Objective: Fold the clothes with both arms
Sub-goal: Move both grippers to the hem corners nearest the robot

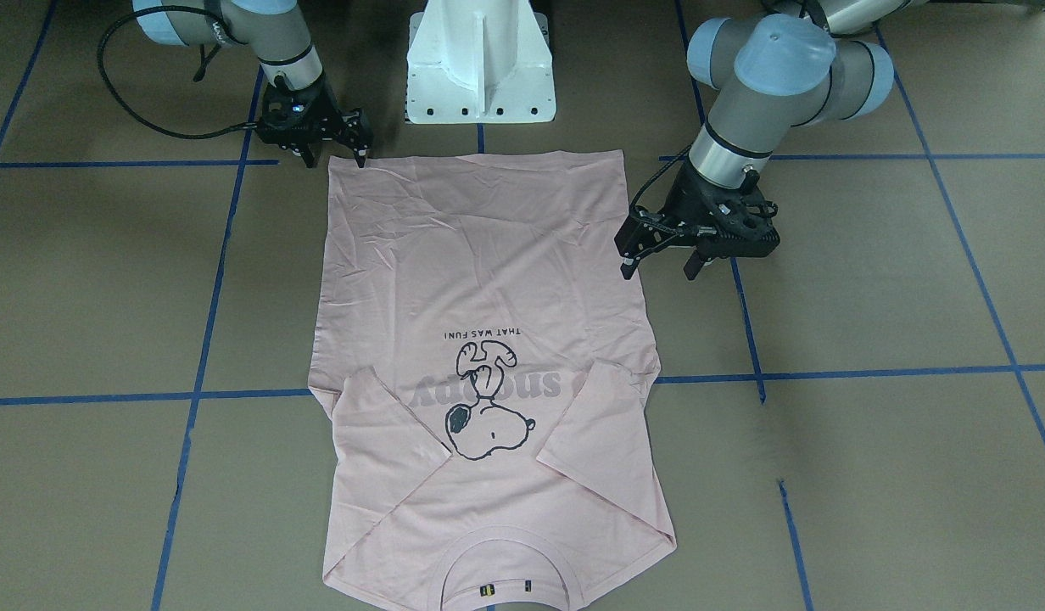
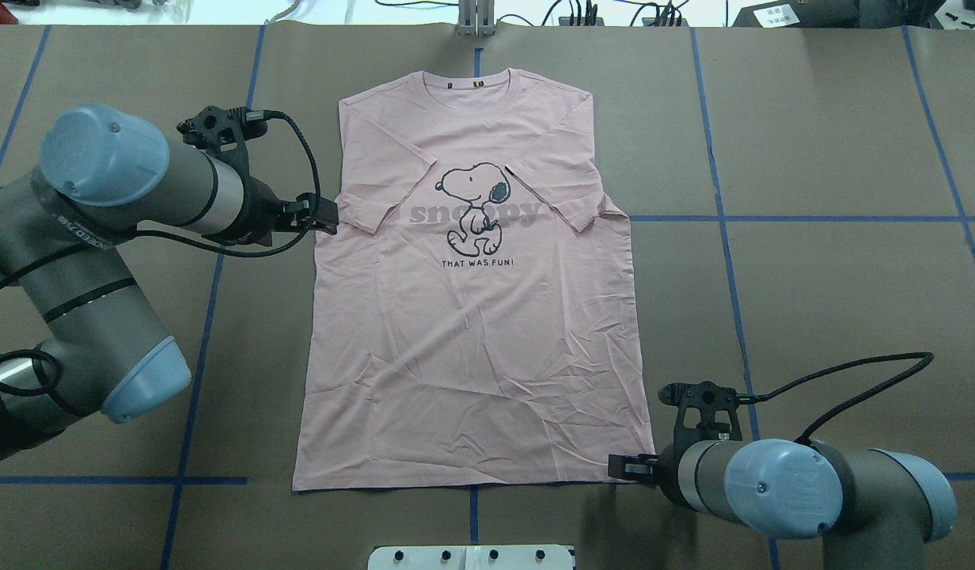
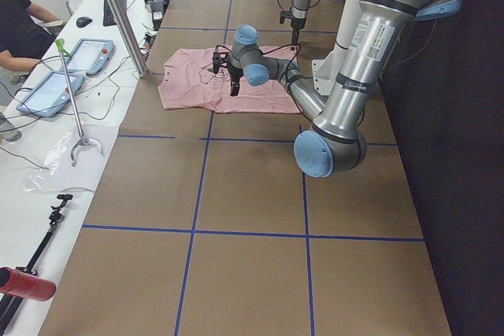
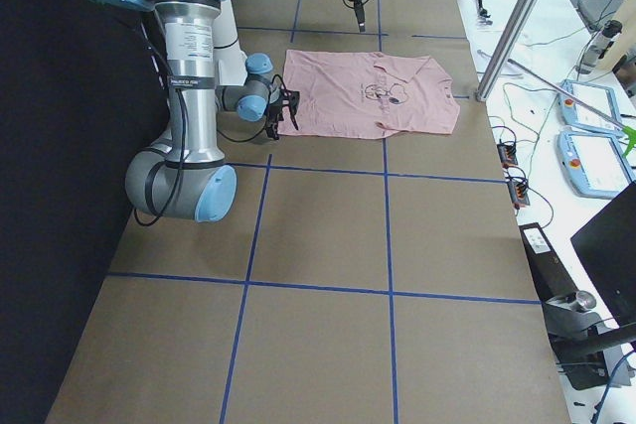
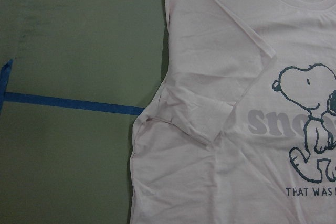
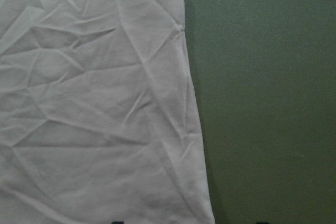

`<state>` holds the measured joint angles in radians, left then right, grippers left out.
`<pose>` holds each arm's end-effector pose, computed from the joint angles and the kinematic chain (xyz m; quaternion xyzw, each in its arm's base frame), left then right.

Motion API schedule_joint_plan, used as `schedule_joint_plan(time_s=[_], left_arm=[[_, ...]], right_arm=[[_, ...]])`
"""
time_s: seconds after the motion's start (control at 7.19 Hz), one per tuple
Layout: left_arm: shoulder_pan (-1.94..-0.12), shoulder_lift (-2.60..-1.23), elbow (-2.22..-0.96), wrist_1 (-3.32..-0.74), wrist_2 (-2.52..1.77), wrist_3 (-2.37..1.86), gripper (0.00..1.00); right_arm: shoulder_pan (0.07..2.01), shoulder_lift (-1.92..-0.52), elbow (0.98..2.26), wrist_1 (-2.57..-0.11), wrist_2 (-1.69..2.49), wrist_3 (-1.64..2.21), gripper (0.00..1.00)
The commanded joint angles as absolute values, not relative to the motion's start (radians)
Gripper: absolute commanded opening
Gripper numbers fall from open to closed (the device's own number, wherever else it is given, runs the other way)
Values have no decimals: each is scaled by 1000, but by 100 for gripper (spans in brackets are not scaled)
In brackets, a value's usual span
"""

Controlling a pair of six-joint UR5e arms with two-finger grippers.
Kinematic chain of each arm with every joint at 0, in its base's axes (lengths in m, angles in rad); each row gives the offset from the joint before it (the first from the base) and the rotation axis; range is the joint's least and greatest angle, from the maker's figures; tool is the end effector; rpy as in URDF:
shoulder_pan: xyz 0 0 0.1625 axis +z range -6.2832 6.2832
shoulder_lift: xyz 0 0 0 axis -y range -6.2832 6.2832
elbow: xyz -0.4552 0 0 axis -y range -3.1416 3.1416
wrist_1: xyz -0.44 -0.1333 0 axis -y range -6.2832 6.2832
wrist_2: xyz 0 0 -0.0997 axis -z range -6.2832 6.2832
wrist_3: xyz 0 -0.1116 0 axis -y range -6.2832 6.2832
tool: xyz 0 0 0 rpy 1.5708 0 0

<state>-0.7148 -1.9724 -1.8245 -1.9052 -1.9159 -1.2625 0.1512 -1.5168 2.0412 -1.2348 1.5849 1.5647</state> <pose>0.4428 -0.5109 0.2877 0.0973 0.4819 -0.0951 0.8656 -0.5289 -0.2138 0.3939 0.0264 -0.4163 0.0629 0.9067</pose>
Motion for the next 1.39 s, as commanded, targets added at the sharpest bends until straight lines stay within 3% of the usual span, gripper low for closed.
schedule_joint_plan(time_s=[0.0,0.14,0.28,0.83,1.25], left_arm=[[-715,-1977,-1827,-1905,-1916,-1262,100],[-712,-1979,-1825,-1904,-1916,-1262,100],[-712,-1977,-1825,-1905,-1916,-1262,100],[-710,-1961,-1830,-1902,-1919,-1279,100],[-498,-1708,-2029,-1901,-1814,-1541,100]], right_arm=[[150,-1516,2042,-1235,1601,1565,33],[150,-1516,2042,-1235,1603,1563,8],[152,-1516,2043,-1235,1601,1563,0],[160,-1517,2086,-1235,1597,1565,0],[167,-1513,2111,-1233,1600,1563,0]])
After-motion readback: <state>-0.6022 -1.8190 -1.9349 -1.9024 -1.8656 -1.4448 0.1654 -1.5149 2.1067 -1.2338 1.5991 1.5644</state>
